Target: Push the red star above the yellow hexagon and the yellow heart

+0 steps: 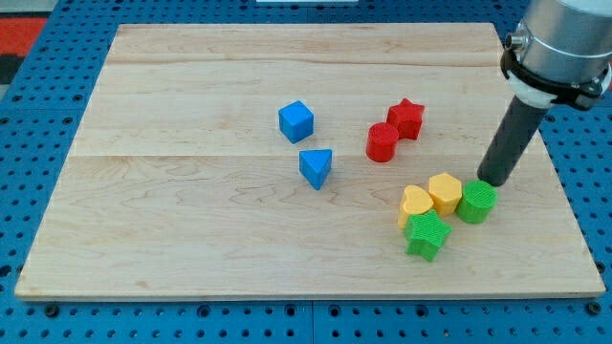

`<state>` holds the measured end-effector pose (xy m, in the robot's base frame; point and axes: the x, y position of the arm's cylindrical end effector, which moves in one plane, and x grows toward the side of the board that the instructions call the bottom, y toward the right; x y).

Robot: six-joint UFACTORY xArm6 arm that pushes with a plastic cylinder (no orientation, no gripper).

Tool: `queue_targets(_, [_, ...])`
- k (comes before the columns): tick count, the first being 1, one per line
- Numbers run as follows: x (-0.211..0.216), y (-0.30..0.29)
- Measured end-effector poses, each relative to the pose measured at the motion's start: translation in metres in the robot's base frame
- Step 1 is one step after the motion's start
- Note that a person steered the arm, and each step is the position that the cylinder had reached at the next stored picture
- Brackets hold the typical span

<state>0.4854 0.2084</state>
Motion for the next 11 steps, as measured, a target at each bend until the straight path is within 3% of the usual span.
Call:
queue_targets(4, [0.019,-0.020])
queue_targets(7, [-0.086,-0.004])
queue_targets(8, [-0.126,-0.024])
queue_targets(9, [-0.150,-0.080])
queue_targets(11, [-0.089,-0.098])
